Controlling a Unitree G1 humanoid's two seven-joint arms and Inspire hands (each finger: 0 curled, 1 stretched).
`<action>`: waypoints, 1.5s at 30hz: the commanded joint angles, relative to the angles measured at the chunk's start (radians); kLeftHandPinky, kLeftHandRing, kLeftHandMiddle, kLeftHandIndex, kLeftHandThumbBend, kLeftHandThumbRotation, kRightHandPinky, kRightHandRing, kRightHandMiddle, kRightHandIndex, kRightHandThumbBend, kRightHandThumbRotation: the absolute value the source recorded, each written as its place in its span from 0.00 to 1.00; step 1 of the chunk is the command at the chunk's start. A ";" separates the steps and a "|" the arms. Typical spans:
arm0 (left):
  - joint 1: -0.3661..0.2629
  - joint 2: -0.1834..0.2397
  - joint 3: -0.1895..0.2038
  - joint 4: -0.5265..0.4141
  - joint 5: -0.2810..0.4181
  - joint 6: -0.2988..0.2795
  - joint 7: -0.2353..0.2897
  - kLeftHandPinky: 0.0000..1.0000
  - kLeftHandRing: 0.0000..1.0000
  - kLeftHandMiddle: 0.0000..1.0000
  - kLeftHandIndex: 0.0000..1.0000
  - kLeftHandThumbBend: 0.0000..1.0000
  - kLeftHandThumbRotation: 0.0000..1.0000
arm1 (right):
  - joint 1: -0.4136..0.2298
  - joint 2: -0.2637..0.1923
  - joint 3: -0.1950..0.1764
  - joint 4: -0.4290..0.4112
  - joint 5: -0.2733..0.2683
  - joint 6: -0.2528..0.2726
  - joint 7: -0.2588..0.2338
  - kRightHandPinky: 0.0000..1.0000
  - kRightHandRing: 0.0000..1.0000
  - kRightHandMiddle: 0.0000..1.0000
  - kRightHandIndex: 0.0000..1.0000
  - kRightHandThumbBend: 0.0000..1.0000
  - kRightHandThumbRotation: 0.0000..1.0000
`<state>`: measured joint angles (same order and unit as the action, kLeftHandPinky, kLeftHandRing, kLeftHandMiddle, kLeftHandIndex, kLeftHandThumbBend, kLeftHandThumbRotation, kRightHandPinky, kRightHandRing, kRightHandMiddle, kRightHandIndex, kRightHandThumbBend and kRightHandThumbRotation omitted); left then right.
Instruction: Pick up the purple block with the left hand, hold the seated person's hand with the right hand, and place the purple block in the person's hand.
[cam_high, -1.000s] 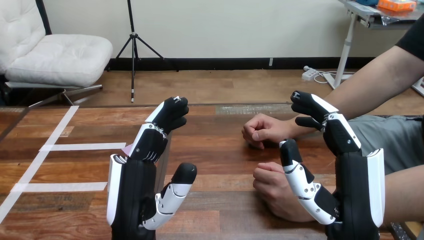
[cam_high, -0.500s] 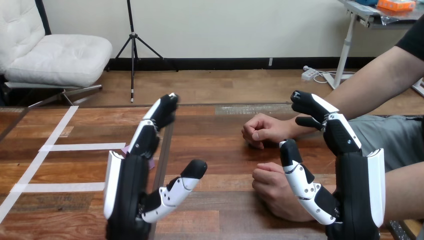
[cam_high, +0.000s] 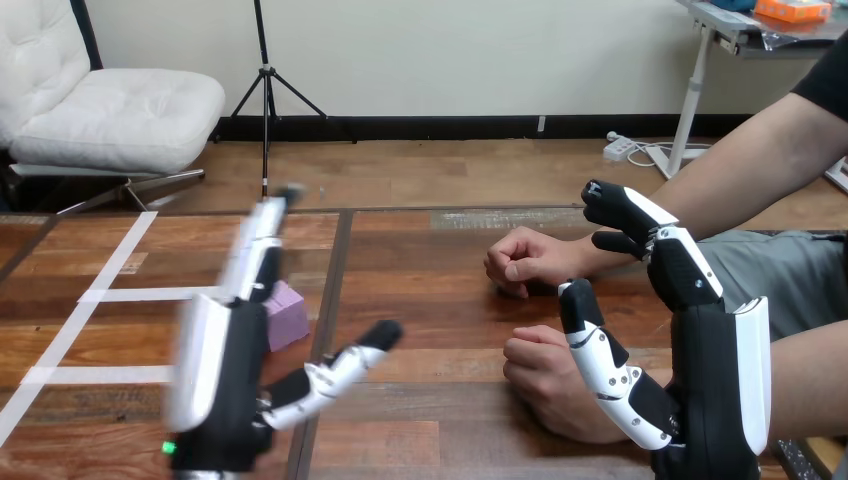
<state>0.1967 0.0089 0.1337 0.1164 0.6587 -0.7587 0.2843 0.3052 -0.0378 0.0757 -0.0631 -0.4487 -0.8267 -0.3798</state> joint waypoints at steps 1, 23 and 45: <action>-0.043 0.037 0.029 -0.112 0.092 0.098 0.078 0.95 0.99 1.00 1.00 0.83 0.57 | -0.060 0.014 -0.007 0.007 0.000 -0.017 -0.008 0.69 0.76 0.79 0.78 0.37 0.48; -0.160 0.167 -0.030 -0.042 0.201 0.424 0.162 0.87 0.97 1.00 1.00 0.83 0.60 | -0.062 0.010 -0.007 0.010 0.007 -0.015 -0.003 0.70 0.77 0.79 0.78 0.38 0.49; -0.292 0.273 -0.107 0.171 0.165 0.485 0.243 0.83 0.95 0.97 0.97 0.80 0.52 | -0.064 0.005 -0.011 0.017 0.005 -0.022 -0.005 0.71 0.77 0.79 0.77 0.38 0.48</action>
<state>-0.0134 0.2370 0.0481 0.2396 0.8357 -0.2748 0.4962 0.2983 -0.0393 0.0737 -0.0463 -0.4474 -0.8294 -0.3822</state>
